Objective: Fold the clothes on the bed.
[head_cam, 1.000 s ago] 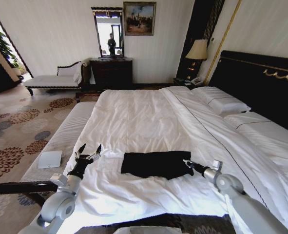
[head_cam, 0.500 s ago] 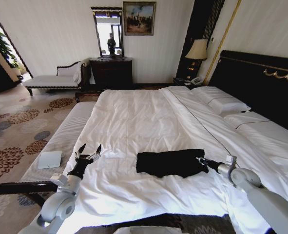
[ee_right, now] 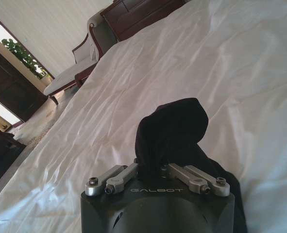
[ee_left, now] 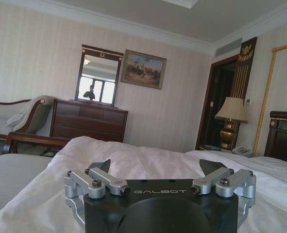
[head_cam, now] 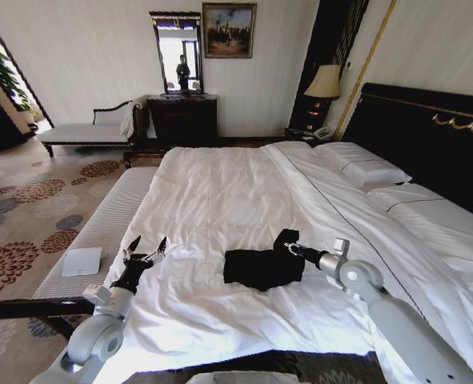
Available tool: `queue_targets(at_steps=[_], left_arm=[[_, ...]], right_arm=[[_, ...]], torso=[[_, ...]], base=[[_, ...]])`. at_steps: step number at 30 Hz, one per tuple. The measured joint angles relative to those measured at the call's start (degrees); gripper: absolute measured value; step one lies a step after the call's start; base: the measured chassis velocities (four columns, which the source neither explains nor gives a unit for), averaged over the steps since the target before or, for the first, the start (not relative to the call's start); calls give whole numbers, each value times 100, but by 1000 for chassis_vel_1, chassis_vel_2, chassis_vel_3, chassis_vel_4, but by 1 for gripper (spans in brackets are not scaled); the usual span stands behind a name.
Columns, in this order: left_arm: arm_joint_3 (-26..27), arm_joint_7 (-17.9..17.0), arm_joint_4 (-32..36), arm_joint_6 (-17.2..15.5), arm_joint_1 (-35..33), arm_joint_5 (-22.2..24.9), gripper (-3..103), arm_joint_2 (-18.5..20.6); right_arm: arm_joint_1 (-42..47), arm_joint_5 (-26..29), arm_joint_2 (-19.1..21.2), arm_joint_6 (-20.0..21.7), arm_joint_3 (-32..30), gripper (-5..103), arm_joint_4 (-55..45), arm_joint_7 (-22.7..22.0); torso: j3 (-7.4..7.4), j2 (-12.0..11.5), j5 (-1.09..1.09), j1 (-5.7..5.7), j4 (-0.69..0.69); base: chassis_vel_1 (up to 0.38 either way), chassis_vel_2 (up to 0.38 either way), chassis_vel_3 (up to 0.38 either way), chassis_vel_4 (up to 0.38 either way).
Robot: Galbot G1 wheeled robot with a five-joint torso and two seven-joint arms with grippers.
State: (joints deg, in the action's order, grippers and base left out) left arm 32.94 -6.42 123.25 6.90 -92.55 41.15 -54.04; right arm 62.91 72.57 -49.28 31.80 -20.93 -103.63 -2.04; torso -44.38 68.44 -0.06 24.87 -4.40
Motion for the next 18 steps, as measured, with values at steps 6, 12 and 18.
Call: queue_targets(at_steps=[6,12,18], left_arm=[[0,0,0,0,0,0,100,0],[0,0,0,0,0,0,100,0],[0,0,0,0,0,0,100,0]], right_arm=[[-60,-350,-515,22,215,7,256,-51],[-75,-649,-835,-22,294,7,535,-54],[-157,-890,-1242,-74,378,7,738,-91]], torso=[[0,0,0,0,0],[0,0,1,0,-1],[0,0,1,0,0]], base=[[0,0,0,0],[0,0,0,0],[0,0,0,0]])
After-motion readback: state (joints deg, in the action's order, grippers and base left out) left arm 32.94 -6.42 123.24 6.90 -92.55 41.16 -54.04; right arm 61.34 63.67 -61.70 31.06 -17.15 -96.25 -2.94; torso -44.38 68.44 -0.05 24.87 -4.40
